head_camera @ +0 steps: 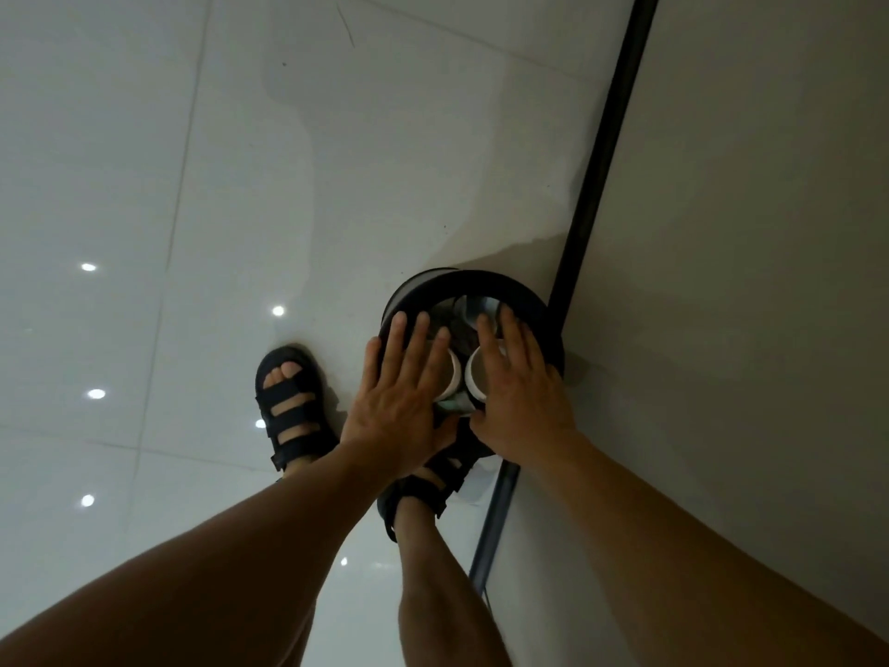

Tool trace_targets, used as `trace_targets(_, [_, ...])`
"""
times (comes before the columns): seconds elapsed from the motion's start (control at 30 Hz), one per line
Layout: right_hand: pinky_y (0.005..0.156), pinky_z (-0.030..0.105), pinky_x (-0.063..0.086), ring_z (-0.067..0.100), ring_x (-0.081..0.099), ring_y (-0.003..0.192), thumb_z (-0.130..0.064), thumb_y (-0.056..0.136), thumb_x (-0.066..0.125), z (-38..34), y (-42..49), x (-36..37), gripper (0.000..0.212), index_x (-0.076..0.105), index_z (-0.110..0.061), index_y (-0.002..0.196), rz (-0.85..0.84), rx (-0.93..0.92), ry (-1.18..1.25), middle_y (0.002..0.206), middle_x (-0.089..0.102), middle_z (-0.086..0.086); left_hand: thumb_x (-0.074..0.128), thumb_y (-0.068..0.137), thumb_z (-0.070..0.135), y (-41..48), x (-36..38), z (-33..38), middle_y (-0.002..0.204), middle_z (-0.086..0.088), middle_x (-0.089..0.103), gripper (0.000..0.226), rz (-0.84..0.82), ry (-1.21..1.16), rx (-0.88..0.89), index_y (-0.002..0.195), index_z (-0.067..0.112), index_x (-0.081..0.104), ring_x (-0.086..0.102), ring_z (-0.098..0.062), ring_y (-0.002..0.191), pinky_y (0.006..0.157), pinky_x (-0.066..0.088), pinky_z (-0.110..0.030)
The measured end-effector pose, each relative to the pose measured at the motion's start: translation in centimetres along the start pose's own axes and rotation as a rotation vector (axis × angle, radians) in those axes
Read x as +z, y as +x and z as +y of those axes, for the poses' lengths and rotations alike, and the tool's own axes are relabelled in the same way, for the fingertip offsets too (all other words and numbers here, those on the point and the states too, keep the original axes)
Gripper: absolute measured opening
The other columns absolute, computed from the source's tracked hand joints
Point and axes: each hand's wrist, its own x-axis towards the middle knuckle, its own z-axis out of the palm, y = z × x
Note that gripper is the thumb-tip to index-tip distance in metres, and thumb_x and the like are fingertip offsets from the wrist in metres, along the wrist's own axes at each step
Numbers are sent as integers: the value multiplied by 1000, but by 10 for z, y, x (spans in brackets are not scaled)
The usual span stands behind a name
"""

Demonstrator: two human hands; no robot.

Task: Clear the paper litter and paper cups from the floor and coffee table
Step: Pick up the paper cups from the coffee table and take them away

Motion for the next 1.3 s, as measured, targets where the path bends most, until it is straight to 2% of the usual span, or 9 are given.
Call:
trace_targets(0.17, [116,46,22,27,-14,149,-43,81,70,-15,-28,-26,113,-15,-27,154,29,34,43,162,-19,4,39,81,69,-23,-36,-9,158,-9,-21,102,2,-89,-12,148,23,-23,-26,-26,143,116,-3,-50])
trace_targets(0.27, [119,48,21,29,-13,149,-44,85,66,-31,-51,-62,106,-13,-25,154,-11,45,28,162,-17,5,38,84,70,-44,-80,-19,158,-5,-22,99,-21,-135,-68,148,24,-22,-26,-26,143,117,-1,-51])
trace_targets(0.4, [116,50,21,30,-10,150,-48,88,61,-66,-85,-117,99,-8,-27,155,-22,47,24,163,-14,5,20,78,76,-79,-147,-36,159,-3,-17,94,-4,-115,-134,150,25,-13,-22,-26,144,117,0,-52])
trace_targets(0.6, [120,52,15,28,-8,150,-52,88,55,-145,-145,-192,91,-1,-30,156,56,-15,20,164,-8,4,34,85,71,-160,-253,-56,159,0,-20,92,75,-181,-276,150,27,-13,-26,-22,143,116,-6,-49])
trace_targets(0.73, [120,52,13,27,-11,150,-59,90,51,-197,-186,-223,90,-6,-33,155,64,-132,-67,164,-13,1,32,87,69,-236,-304,-60,160,-3,-14,87,164,-197,-378,152,26,-7,-19,-24,146,117,0,-50])
trace_targets(0.9, [118,49,13,25,-13,149,-63,89,46,-257,-233,-254,89,-8,-34,154,86,-290,-175,163,-15,0,30,88,69,-342,-329,-61,160,-3,-13,85,269,-288,-558,152,25,-5,-17,-24,146,118,1,-50])
trace_targets(1.1, [116,49,13,24,-14,149,-68,88,42,-370,-292,-273,89,-9,-35,154,97,-510,-392,163,-16,0,28,88,69,-477,-330,-77,161,-2,-9,85,459,-406,-810,153,24,-2,-13,-23,147,118,6,-49])
trace_targets(1.3, [116,49,15,24,-11,150,-68,89,40,-525,-366,-239,88,-6,-34,155,111,-802,-582,164,-11,1,30,88,68,-629,-296,-119,161,-1,-6,83,631,-534,-1078,153,24,3,-10,-22,148,118,5,-48])
